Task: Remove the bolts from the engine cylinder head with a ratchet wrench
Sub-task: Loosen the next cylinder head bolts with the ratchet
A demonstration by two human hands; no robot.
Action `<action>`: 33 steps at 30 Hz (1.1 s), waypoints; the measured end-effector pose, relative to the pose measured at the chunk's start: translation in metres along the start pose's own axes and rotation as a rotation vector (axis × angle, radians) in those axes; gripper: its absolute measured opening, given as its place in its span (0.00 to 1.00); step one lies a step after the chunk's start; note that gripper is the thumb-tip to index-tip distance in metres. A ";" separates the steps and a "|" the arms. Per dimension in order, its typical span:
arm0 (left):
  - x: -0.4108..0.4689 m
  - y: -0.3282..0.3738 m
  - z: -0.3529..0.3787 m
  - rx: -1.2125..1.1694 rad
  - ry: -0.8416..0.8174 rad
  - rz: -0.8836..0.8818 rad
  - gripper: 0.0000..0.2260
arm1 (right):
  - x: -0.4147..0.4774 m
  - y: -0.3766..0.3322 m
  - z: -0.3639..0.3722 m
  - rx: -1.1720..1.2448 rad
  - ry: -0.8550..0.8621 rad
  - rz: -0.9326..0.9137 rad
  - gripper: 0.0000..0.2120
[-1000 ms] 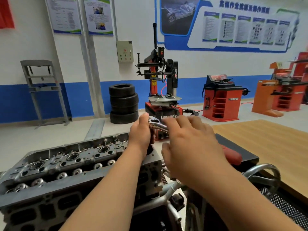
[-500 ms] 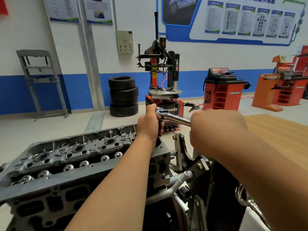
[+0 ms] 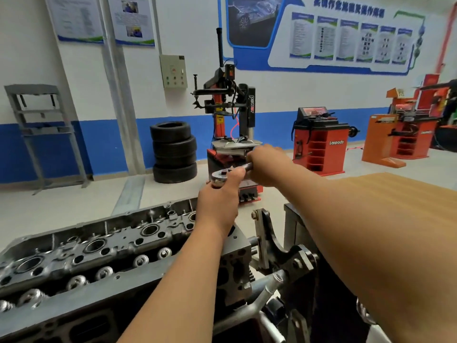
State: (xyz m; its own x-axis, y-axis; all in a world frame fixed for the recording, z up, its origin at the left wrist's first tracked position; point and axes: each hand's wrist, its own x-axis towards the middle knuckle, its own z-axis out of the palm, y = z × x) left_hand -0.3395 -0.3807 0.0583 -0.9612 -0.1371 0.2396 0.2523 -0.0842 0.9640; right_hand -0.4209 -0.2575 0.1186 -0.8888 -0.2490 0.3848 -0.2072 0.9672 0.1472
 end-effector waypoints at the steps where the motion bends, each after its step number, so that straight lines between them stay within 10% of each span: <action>1: 0.002 -0.002 0.000 -0.009 0.017 -0.006 0.16 | 0.020 -0.015 0.003 0.083 -0.057 -0.024 0.07; 8: 0.013 -0.011 0.004 0.222 0.223 0.046 0.11 | 0.043 -0.033 0.020 0.309 0.014 -0.151 0.11; 12: 0.012 -0.009 0.008 0.222 0.224 0.011 0.10 | -0.006 0.000 0.015 0.230 0.133 0.077 0.05; 20: 0.010 -0.006 0.010 0.529 0.243 0.145 0.11 | -0.182 -0.009 -0.026 -0.143 0.280 0.135 0.24; 27: 0.008 0.008 -0.009 0.942 0.020 0.195 0.08 | -0.167 0.000 -0.021 -0.113 0.249 0.114 0.22; 33: 0.014 0.007 -0.014 0.381 -0.238 0.015 0.06 | -0.048 0.016 0.012 0.200 0.181 0.109 0.15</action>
State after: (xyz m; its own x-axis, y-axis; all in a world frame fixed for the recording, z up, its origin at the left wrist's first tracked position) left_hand -0.3494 -0.3966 0.0669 -0.9679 0.0992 0.2308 0.2501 0.2919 0.9232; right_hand -0.3866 -0.2294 0.0911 -0.8263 -0.1305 0.5479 -0.2070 0.9751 -0.0798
